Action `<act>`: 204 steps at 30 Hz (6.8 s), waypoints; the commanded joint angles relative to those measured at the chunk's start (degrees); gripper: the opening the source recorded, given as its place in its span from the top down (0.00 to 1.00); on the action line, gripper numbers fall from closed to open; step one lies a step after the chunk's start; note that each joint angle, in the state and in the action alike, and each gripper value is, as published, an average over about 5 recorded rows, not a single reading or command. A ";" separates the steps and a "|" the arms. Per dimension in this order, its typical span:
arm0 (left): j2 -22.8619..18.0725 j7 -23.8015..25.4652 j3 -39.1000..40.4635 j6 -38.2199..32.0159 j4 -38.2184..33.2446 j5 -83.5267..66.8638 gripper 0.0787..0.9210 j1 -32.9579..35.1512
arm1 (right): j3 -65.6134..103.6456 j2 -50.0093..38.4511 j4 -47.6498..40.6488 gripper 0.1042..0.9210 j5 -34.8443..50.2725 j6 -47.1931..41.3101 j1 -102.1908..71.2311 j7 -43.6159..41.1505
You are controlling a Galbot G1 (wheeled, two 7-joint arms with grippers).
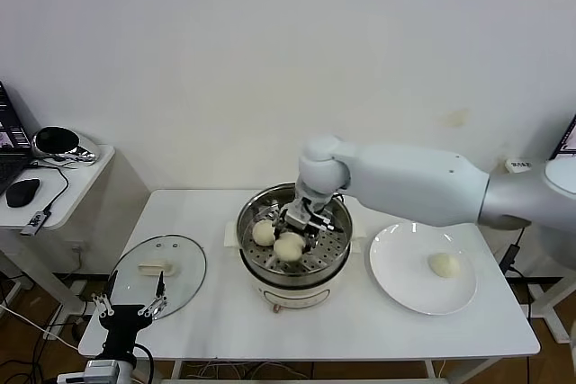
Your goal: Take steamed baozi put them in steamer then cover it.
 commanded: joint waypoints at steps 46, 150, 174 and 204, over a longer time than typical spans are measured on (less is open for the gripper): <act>1.11 -0.03 0.94 -0.29 -0.65 -0.33 0.12 -0.06 | 1.42 -37.32 10.43 0.12 5.09 -20.21 9.98 -8.18; 1.80 0.30 2.77 0.05 1.67 1.55 0.12 -1.02 | -4.56 -18.20 10.85 0.34 35.92 -48.25 14.36 13.58; 0.59 0.26 2.32 -0.18 1.47 1.12 0.12 -1.18 | -2.00 -5.42 -2.01 0.35 30.75 -52.15 -0.73 19.18; 1.28 0.28 1.94 0.00 1.11 0.92 0.12 -1.30 | 9.33 -18.71 8.70 0.12 28.59 -51.42 0.30 18.62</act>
